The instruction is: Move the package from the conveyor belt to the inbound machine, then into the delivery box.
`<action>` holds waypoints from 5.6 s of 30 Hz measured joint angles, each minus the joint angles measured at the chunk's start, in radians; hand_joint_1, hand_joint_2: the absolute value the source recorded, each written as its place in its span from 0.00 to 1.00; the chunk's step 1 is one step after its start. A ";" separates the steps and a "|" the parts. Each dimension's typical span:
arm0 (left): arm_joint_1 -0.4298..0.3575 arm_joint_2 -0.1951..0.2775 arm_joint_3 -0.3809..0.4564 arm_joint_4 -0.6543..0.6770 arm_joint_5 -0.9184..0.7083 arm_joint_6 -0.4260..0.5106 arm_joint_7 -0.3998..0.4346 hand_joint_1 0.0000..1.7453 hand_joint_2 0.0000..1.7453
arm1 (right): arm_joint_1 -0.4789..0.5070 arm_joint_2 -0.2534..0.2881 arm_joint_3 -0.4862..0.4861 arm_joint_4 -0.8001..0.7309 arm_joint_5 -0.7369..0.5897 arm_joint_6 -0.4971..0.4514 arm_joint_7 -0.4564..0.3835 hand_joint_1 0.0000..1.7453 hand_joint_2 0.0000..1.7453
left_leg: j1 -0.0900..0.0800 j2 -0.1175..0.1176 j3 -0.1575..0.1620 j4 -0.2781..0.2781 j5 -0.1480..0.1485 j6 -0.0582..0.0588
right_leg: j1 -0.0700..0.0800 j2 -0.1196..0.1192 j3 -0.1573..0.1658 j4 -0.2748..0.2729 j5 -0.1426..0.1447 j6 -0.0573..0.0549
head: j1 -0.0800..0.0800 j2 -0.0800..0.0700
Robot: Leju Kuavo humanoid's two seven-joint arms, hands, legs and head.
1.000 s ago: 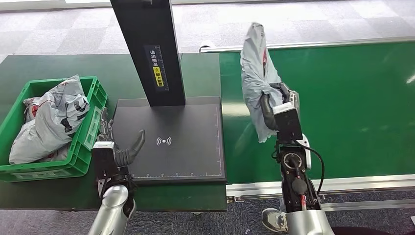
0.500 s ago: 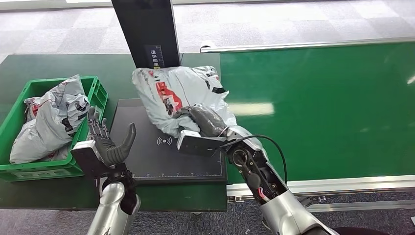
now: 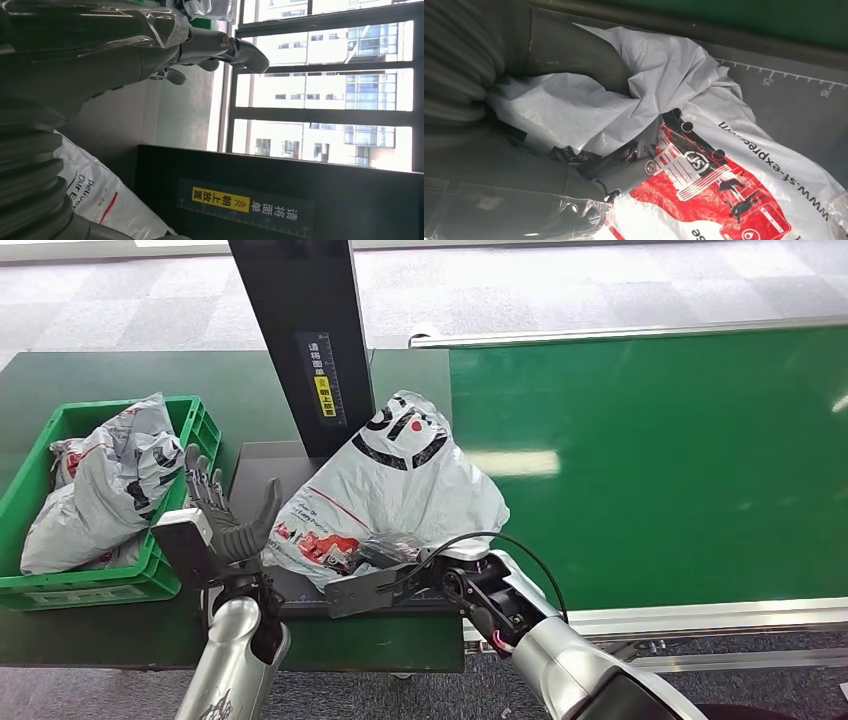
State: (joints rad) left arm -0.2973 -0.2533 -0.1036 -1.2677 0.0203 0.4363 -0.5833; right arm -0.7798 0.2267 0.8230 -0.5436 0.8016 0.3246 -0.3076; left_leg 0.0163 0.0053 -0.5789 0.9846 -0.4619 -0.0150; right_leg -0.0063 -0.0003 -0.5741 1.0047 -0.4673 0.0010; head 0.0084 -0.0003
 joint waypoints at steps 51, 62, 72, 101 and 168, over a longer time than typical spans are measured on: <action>0.018 -0.002 0.005 0.009 -0.005 -0.029 -0.019 0.00 1.00 | -0.014 -0.008 0.003 -0.005 -0.166 -0.081 -0.323 0.00 1.00 | 0.000 0.001 0.001 0.000 0.000 0.000 | 0.000 0.000 0.001 0.000 0.000 0.000 | 0.000 0.000; 0.033 -0.002 0.015 -0.005 -0.017 -0.029 -0.024 0.00 1.00 | 0.008 -0.001 -0.068 -0.101 -0.273 -0.116 -0.375 0.00 1.00 | 0.000 0.001 0.001 0.000 0.000 0.000 | 0.000 0.000 0.001 0.000 0.000 0.000 | 0.000 0.000; 0.057 -0.002 0.022 -0.033 -0.018 -0.036 -0.027 0.00 1.00 | 0.075 -0.008 -0.250 -0.298 -0.402 -0.151 -0.347 0.00 1.00 | 0.000 0.001 0.001 0.000 0.000 0.000 | 0.000 0.000 0.001 0.000 0.000 0.000 | 0.000 0.000; 0.062 -0.003 0.023 -0.035 -0.014 -0.034 -0.027 0.00 1.00 | 0.121 0.003 -0.438 -0.390 -0.951 0.087 -0.124 0.00 1.00 | 0.000 0.000 0.001 0.000 0.000 0.000 | 0.000 0.000 0.001 0.000 0.000 0.000 | 0.000 0.000; 0.041 0.073 -0.304 0.169 -0.888 -0.560 0.366 0.00 1.00 | 0.190 -0.106 -0.589 -0.378 -0.083 -0.517 0.290 0.00 1.00 | 0.000 0.000 -0.001 0.000 0.000 0.000 | 0.000 -0.001 0.000 0.000 0.000 0.000 | 0.000 0.000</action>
State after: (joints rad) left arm -0.2560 -0.1807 -0.4076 -1.0991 -0.8678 -0.1235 -0.2178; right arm -0.5900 0.1203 0.2339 -0.9213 0.7188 -0.1921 -0.0175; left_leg 0.0162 0.0049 -0.5797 0.9847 -0.4622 -0.0148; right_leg -0.0064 -0.0010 -0.5745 1.0045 -0.4672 0.0010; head 0.0083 0.0000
